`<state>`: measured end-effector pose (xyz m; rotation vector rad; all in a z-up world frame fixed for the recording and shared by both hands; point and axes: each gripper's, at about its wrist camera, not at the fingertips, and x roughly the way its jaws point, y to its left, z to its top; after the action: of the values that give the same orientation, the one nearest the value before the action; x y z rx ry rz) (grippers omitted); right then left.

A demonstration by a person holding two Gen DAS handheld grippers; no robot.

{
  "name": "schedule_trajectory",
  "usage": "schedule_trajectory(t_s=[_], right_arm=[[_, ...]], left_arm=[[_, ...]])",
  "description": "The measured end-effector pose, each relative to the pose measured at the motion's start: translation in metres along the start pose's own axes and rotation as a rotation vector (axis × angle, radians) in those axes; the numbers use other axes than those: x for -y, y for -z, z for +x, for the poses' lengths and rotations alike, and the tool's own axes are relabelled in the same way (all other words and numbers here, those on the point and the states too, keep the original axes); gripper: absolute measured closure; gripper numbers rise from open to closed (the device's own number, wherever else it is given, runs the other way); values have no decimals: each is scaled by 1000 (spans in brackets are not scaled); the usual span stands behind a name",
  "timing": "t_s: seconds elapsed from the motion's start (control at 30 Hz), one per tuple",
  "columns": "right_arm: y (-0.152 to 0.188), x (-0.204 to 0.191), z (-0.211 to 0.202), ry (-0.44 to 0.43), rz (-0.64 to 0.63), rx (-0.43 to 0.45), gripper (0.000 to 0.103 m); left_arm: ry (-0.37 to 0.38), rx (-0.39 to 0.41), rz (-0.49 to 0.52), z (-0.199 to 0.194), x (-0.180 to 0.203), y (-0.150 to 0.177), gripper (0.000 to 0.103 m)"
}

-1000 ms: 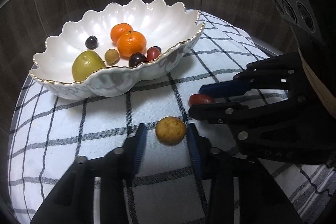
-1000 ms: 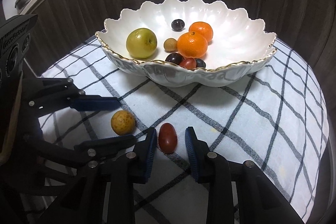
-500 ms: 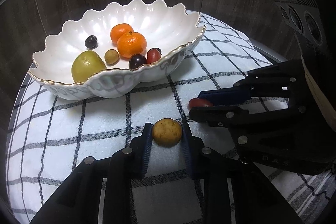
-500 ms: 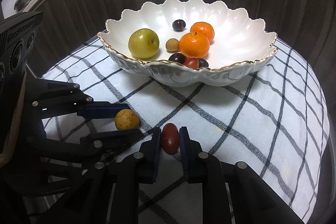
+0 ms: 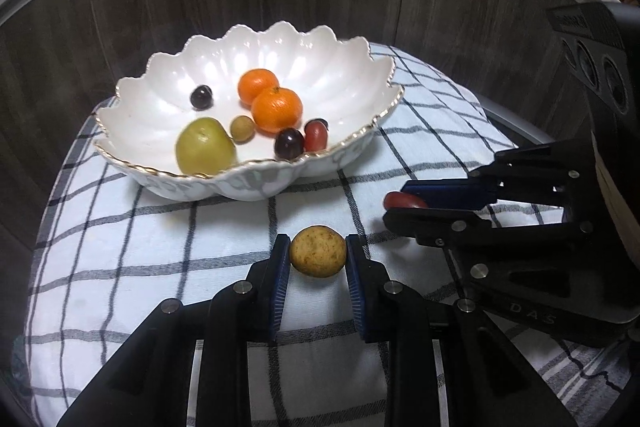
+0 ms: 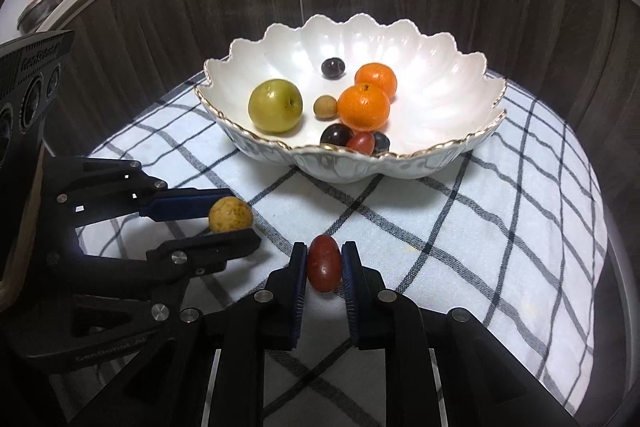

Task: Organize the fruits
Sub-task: 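Lift both held fruits and carry them over the white bowl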

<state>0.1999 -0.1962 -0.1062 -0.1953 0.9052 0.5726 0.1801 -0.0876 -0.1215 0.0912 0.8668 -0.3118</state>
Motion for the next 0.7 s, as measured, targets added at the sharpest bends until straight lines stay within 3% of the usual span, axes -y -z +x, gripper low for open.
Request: schedule_trajectory(t_s=[0.7], right_arm=[[-27,-24,-41,67,111,98,84]], left_arm=[[-13,58,-102,-46,-30,-19,75]])
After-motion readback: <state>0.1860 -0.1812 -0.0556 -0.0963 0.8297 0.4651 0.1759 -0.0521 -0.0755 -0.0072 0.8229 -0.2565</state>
